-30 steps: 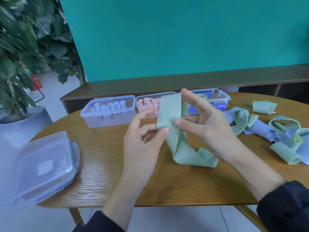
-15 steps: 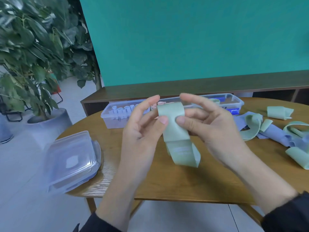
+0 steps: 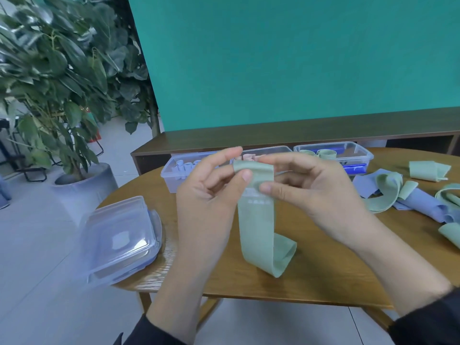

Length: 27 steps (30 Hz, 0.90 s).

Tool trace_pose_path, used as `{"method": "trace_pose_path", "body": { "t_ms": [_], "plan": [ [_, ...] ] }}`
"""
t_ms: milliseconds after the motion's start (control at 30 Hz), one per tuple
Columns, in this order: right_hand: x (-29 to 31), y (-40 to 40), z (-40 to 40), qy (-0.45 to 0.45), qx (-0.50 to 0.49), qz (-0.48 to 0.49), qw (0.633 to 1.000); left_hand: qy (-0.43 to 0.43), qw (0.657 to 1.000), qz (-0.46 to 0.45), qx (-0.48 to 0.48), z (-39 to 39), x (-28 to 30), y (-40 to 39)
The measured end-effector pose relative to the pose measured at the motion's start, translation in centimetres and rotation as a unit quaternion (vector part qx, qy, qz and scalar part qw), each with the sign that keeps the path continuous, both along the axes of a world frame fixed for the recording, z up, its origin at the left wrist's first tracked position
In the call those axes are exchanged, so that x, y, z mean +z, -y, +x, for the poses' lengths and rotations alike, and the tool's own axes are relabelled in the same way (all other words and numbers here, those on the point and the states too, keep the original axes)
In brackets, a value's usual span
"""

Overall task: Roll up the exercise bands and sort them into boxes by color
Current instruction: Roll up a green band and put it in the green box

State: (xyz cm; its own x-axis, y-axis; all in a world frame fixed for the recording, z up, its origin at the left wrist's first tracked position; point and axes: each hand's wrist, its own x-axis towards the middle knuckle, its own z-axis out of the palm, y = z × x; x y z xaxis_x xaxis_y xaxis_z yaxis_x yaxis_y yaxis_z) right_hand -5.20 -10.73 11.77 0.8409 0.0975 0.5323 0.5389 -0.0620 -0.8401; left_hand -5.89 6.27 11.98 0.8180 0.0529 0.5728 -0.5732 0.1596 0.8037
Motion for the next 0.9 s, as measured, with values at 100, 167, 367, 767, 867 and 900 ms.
{"method": "trace_pose_path", "body": {
  "t_ms": [100,167,367,767,867,900],
  "plan": [
    [0.1,-0.5,-0.5,0.037,-0.026,0.004,0.999,0.003,1.000,0.026,0.008,-0.2,0.5,0.0],
    [0.5,-0.5,-1.0,0.063,-0.065,-0.016,0.996,0.004,0.999,0.030,0.011,-0.4,0.9,-0.1],
    [3.0,-1.0,-3.2,0.113,-0.098,-0.017,0.989,0.047,0.997,0.043,0.035,-1.8,2.6,-0.4],
    [8.3,-1.2,-7.7,0.130,-0.030,0.038,0.990,0.064,0.997,0.031,-0.040,-6.0,4.3,-1.2],
    [8.8,-1.3,-7.1,0.119,-0.041,0.046,0.991,0.002,0.993,0.030,-0.114,-6.2,3.6,-0.7],
    [8.8,-1.3,-6.6,0.109,-0.048,0.041,0.992,-0.022,0.991,0.023,-0.128,-6.0,2.9,-0.5]
  ]
}}
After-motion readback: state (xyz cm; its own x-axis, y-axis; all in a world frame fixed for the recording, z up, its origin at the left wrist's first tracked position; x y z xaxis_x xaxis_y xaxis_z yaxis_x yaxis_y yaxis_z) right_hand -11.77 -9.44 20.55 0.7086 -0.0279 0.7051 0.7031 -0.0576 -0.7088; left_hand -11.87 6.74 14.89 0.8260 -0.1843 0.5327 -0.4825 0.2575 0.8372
